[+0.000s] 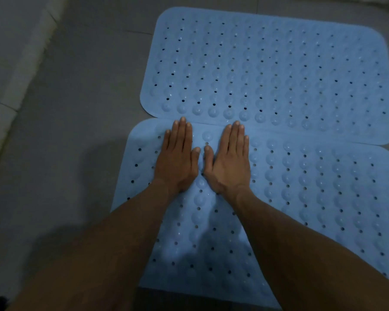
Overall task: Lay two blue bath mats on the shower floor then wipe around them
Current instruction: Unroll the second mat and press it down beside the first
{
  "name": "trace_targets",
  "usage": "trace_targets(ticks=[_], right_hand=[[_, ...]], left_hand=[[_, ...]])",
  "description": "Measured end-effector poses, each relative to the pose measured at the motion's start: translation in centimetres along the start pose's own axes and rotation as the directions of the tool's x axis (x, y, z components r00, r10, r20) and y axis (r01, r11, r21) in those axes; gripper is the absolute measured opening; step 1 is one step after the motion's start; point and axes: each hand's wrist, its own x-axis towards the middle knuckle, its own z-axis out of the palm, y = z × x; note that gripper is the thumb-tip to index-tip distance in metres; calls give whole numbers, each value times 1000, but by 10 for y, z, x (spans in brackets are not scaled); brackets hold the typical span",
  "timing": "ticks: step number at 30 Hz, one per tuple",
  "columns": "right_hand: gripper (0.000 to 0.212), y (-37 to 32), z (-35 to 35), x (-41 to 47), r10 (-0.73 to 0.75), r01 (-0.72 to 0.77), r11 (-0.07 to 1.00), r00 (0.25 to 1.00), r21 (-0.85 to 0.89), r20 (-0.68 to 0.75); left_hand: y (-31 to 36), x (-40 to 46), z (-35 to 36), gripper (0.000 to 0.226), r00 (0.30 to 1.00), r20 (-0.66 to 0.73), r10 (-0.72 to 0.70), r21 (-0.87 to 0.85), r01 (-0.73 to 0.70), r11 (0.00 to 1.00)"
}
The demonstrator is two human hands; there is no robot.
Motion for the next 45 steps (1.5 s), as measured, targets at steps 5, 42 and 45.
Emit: trace_targets(ticks=[5, 42, 45], right_hand=[[76, 0, -1, 0, 9, -9, 1000, 1000, 17, 26], [67, 305, -84, -28, -55, 56, 997, 998, -58, 8], [67, 303, -86, -28, -46, 46, 997, 999, -56, -6]], left_hand=[[0, 0, -1, 64, 1000, 30, -2, 16, 2, 1000], [285, 22, 65, 64, 994, -75, 84, 20, -82, 996], [286, 22, 61, 65, 996, -51, 73, 7, -73, 997]])
